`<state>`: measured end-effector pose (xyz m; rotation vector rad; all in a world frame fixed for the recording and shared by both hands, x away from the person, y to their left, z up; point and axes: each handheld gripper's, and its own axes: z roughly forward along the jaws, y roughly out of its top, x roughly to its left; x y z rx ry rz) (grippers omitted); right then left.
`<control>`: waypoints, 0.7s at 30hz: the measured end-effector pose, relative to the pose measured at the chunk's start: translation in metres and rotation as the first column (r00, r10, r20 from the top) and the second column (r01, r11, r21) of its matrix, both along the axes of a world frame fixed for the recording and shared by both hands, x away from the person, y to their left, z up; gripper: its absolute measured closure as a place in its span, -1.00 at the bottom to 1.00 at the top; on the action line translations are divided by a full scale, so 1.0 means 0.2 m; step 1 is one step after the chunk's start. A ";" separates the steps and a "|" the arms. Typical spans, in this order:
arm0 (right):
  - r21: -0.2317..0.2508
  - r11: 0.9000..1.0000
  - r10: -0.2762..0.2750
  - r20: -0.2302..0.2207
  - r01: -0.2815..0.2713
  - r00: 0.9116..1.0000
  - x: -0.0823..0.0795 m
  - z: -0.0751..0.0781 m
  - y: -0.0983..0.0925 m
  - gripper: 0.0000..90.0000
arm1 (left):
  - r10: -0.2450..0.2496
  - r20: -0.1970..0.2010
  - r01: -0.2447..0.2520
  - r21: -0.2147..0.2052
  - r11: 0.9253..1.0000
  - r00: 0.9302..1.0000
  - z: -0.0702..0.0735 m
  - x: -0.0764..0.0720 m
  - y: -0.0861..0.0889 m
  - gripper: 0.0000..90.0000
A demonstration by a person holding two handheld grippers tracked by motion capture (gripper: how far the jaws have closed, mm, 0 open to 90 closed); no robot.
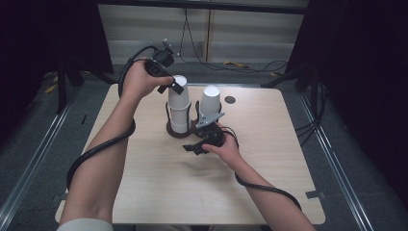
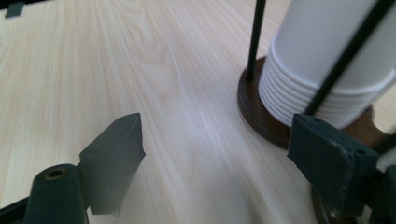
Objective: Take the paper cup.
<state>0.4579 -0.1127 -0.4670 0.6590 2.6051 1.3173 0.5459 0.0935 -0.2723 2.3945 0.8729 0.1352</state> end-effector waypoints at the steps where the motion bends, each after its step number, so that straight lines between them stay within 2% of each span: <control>1: 0.000 1.000 0.000 0.000 0.000 1.000 0.00 0.00 0.00 -0.61 | -0.002 0.002 0.002 0.003 1.000 1.000 0.00 0.00 0.00 -0.22; 3: 0.006 1.000 0.000 -0.005 0.000 1.000 -0.01 0.02 -0.04 -0.61 | -0.014 0.004 0.014 0.017 1.000 1.000 0.01 -0.02 0.01 -0.22; 5: 0.015 1.000 0.000 -0.003 0.000 1.000 -0.02 0.06 -0.09 -0.63 | -0.013 0.002 0.013 0.007 1.000 1.000 0.02 -0.05 0.01 -0.22; 10: 0.014 1.000 0.005 -0.013 -0.005 1.000 -0.03 0.10 -0.15 -0.66 | -0.052 -0.004 0.052 0.011 0.999 0.999 0.00 -0.10 -0.01 -0.22; 14: 0.035 0.999 -0.003 -0.022 0.004 1.000 -0.04 0.13 -0.19 -0.68 | -0.077 -0.014 0.077 0.008 0.997 0.997 -0.01 -0.15 -0.04 -0.22; 21: 0.056 0.998 -0.007 -0.021 0.008 1.000 -0.03 0.18 -0.21 -0.70 | -0.108 -0.021 0.108 0.003 0.994 0.994 -0.03 -0.17 -0.05 -0.22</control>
